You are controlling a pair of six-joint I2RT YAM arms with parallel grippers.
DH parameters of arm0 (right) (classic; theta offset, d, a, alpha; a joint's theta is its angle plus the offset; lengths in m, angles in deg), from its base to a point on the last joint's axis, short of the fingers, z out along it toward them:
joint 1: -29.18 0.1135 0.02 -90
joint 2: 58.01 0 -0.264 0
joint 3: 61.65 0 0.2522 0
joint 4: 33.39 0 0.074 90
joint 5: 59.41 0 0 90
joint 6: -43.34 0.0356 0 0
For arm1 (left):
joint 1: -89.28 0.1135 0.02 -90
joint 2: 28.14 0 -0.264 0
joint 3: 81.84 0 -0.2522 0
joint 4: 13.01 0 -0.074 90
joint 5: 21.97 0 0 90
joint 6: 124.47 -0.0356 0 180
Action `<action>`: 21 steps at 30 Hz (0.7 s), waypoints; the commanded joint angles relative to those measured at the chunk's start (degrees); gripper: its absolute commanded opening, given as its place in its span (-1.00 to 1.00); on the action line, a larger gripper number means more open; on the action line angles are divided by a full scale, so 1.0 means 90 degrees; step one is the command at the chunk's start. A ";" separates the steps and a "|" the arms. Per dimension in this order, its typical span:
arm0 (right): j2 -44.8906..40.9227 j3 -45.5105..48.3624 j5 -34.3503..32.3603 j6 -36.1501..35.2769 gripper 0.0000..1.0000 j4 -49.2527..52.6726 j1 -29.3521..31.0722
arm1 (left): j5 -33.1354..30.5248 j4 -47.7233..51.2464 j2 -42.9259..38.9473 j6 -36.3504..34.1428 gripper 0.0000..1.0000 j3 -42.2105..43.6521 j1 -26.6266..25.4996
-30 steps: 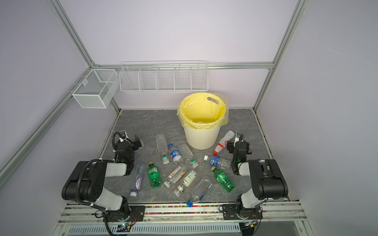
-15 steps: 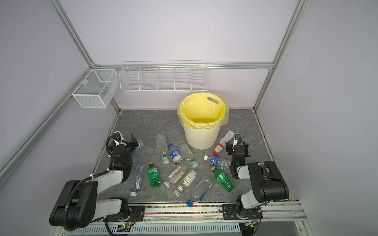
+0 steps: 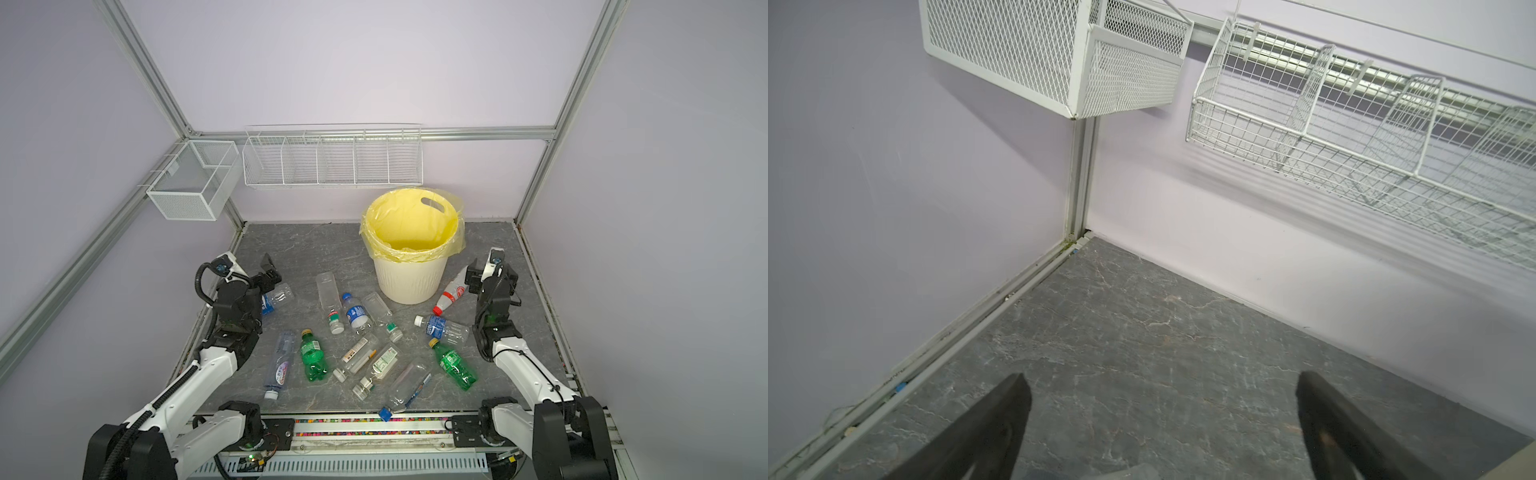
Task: Throw the plastic bottles in the bin
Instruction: 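Reach the right gripper toward the white red-capped bottle while the left arm advances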
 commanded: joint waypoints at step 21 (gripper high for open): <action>-0.1101 -0.1520 0.1694 0.2169 0.76 0.8107 0.1387 | 0.2489 0.3799 -0.0761 0.1903 0.99 -0.0559 -0.0446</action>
